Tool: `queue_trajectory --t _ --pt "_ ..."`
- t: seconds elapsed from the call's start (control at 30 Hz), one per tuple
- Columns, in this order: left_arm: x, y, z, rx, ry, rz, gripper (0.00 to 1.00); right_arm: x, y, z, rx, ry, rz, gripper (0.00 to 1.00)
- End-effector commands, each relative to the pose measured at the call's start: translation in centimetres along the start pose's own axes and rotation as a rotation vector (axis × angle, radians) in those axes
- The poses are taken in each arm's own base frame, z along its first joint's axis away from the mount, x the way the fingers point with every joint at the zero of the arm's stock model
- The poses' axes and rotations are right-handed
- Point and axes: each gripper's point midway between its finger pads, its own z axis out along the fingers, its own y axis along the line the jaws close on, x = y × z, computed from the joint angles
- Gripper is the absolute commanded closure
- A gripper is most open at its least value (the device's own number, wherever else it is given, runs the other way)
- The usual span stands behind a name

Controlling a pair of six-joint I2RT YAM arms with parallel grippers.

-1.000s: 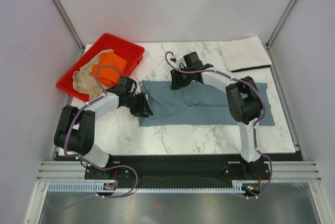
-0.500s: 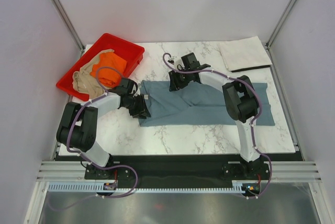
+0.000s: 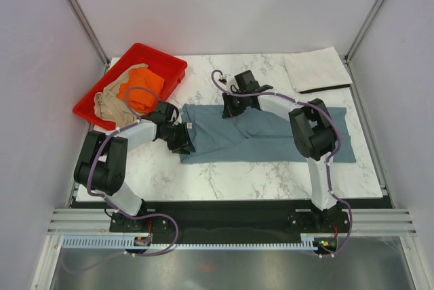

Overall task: Fold and stack the t-shirts
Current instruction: Fold the tshirt

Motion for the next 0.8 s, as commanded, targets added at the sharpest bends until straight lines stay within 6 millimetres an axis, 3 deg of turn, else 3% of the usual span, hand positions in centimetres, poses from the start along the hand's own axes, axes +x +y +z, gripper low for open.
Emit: queue_trajectory --t 0.0,0.23,0.37,0.6,0.77 --pt "-0.3 1.0 0.4 -0.048 -0.025 -0.022 0.62 -3.3 0.0 -3.2 0.108 -0.117 0.006 1.0" --pt "-0.3 1.4 0.5 -0.065 -0.027 -0.021 0.62 -4.0 -1.3 -6.4 0.307 -0.18 0.02 1.0" --pt "-0.4 1.5 0.6 -0.072 -0.031 -0.022 0.62 -4.0 -2.8 -7.2 0.413 -0.187 0.036 1.0" --pt "-0.6 1.2 0.2 -0.065 -0.041 -0.018 0.62 -2.8 -4.3 -6.5 0.477 -0.133 0.067 1.0" --pt "-1.2 0.2 -0.9 -0.038 -0.075 -0.017 0.61 -3.2 -4.0 -7.4 0.486 -0.126 0.084 0.72"
